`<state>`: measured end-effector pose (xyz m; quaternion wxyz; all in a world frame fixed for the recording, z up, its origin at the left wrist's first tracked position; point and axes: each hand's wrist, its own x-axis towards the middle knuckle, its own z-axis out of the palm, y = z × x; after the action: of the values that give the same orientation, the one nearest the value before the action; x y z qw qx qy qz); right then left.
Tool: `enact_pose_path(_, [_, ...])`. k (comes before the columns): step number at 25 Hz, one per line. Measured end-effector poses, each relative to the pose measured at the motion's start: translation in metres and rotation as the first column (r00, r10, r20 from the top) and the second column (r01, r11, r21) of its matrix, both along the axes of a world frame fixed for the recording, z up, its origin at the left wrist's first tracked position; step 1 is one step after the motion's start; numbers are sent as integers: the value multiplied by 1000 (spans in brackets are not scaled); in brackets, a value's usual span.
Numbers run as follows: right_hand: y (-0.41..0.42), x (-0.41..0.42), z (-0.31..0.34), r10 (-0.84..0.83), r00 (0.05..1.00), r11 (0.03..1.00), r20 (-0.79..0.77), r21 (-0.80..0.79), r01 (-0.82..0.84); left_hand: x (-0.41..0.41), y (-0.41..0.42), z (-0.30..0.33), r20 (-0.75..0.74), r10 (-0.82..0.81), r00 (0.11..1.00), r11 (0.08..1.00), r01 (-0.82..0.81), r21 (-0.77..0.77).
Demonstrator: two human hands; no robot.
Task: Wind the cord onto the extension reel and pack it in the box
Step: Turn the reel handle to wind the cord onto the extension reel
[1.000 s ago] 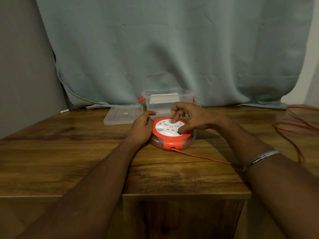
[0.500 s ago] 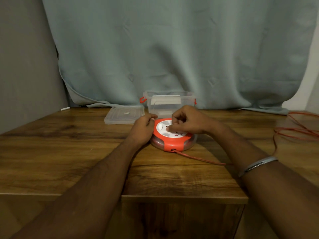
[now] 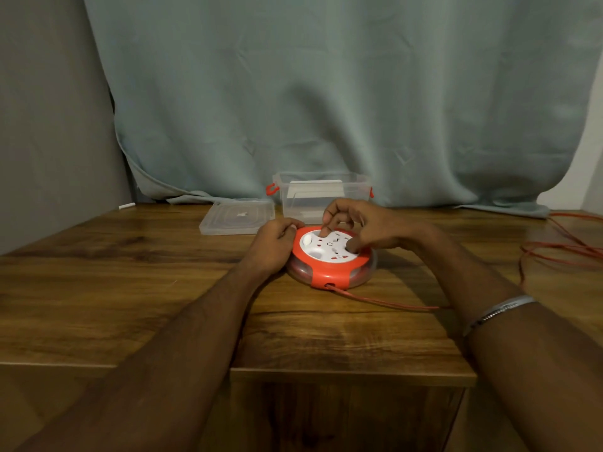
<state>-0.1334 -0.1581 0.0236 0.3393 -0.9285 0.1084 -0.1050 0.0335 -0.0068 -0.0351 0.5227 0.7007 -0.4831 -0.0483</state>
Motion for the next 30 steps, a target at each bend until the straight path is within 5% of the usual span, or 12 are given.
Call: enact_pose_path(30, [20,4,-3,-36,994,966,98,-253,60,-1,-1,1,-21,17,1000,1000,-17,8])
